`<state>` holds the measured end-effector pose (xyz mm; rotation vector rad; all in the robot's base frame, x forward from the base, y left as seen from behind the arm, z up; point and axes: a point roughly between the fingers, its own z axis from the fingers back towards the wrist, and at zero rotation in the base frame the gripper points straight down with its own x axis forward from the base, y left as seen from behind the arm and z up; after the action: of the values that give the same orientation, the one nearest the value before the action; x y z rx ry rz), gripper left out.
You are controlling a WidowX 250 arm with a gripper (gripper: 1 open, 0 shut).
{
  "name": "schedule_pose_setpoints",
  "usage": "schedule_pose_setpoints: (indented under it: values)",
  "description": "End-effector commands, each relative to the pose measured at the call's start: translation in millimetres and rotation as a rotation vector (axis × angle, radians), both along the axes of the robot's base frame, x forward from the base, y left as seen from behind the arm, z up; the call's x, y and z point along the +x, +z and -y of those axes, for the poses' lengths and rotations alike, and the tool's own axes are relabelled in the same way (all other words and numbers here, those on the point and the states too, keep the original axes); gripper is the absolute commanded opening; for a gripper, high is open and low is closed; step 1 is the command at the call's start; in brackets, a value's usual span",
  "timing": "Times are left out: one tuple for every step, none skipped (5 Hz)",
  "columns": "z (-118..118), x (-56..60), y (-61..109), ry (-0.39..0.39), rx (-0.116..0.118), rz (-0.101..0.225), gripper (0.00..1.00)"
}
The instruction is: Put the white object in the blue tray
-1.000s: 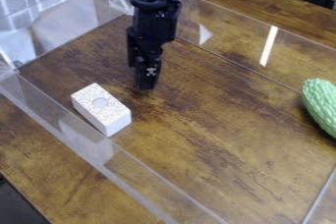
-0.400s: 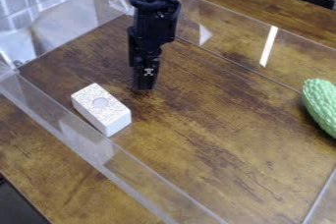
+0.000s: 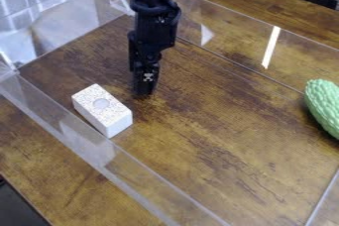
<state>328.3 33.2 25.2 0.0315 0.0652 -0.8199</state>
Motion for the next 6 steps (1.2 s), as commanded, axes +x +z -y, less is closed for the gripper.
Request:
schedule_pose_setpoints:
  values:
    - [-0.3, 6.2, 9.7, -0.005, 0.007, 0.037, 1.0]
    - [-0.9, 5.9, 8.2, -0.005, 0.01, 0.033, 1.0]
    - [-1.9, 5.2, 6.6, -0.002, 0.012, 0.029, 1.0]
    - [-2.8, 4.4, 5.2, 0.0, 0.015, 0.026, 1.0]
    - [-4.0, 3.0, 4.2, 0.007, 0.016, 0.021, 1.0]
    - [-5.2, 1.6, 3.3, 0.013, 0.017, 0.017, 1.0]
